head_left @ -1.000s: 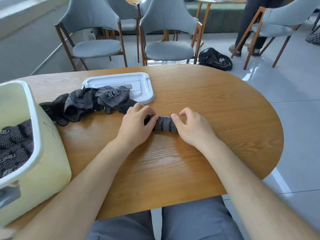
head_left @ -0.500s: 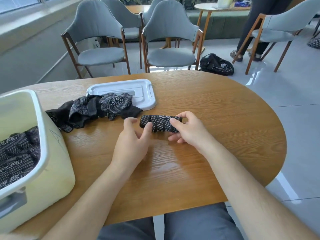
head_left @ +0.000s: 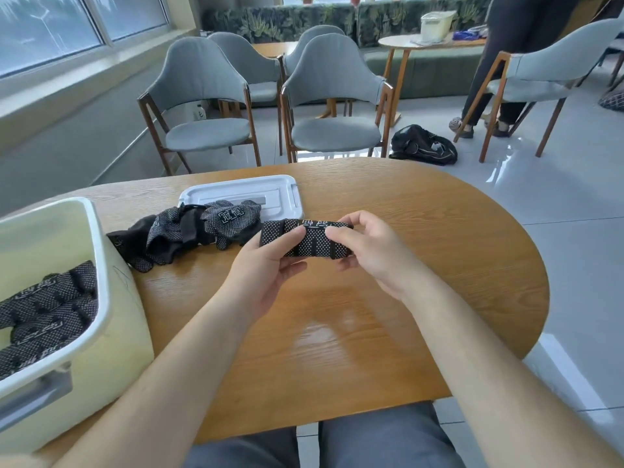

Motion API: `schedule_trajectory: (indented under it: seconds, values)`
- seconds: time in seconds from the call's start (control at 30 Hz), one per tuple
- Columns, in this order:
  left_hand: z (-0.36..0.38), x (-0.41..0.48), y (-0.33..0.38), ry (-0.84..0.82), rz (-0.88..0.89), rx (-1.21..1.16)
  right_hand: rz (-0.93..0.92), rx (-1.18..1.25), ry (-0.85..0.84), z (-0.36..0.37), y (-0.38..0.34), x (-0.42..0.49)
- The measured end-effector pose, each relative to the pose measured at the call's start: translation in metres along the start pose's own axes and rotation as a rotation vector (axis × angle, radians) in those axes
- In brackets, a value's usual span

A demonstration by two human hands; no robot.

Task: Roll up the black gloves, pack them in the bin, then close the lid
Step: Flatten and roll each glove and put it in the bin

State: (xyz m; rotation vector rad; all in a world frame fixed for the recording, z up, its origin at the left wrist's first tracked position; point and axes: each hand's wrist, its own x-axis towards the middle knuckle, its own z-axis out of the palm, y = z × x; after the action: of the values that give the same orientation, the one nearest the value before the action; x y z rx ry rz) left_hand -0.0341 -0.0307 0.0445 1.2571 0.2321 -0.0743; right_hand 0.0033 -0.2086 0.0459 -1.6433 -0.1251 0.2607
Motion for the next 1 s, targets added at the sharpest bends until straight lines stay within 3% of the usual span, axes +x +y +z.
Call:
schedule_trajectory:
  seconds: [0.27,0.4,0.63,0.9,1.0]
  values:
    - [-0.021,-0.036,0.064,0.009,0.118,0.197,-0.124,0.025,-0.151,0.017,-0.039,-0.001]
    - [-0.04,-0.059,0.1,-0.013,0.107,0.132,-0.182,0.048,-0.218,0.043,-0.066,0.002]
    - [-0.108,-0.092,0.141,0.131,0.227,0.383,-0.15,0.08,-0.425,0.115,-0.101,0.011]
    - [-0.206,-0.119,0.179,0.203,0.152,0.567,-0.144,-0.221,-0.717,0.221,-0.138,0.027]
    - [-0.236,-0.12,0.184,0.26,0.096,0.615,-0.165,-0.396,-0.738,0.263,-0.145,0.032]
